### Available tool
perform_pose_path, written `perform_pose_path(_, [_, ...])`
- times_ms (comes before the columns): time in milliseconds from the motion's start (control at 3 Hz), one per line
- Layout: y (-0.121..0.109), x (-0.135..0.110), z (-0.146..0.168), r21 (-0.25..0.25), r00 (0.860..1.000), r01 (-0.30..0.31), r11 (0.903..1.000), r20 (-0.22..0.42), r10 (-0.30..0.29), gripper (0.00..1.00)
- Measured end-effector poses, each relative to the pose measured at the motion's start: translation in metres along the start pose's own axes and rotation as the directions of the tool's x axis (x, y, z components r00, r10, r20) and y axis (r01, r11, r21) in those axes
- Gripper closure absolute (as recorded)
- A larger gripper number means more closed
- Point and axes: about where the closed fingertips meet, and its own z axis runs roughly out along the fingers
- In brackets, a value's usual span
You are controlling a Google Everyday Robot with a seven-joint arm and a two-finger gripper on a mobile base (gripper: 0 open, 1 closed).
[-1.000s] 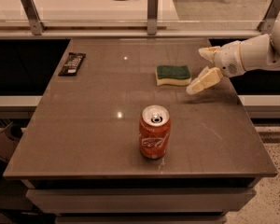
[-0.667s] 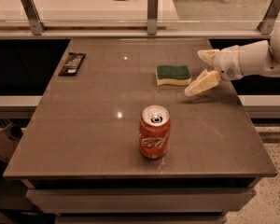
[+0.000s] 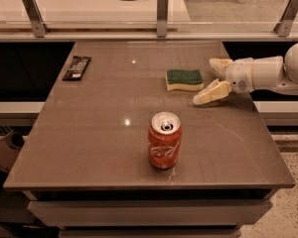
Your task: Move sponge near rxbar chocolate
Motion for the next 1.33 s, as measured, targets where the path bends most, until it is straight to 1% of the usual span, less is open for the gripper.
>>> perform_pose_path(333, [0.002,0.002,0.008,0.003,1.0,-0.013,0.9999,0.023,0.013,0.0])
perform_pose_path(1000, [0.006,-0.002,0.029,-0.007,0.999,-0.023,0.9997,0.044,0.023,0.0])
perform_pose_path(1333, [0.007,-0.003,0.031,-0.011,0.999,-0.022,0.9997,0.045,0.023,0.18])
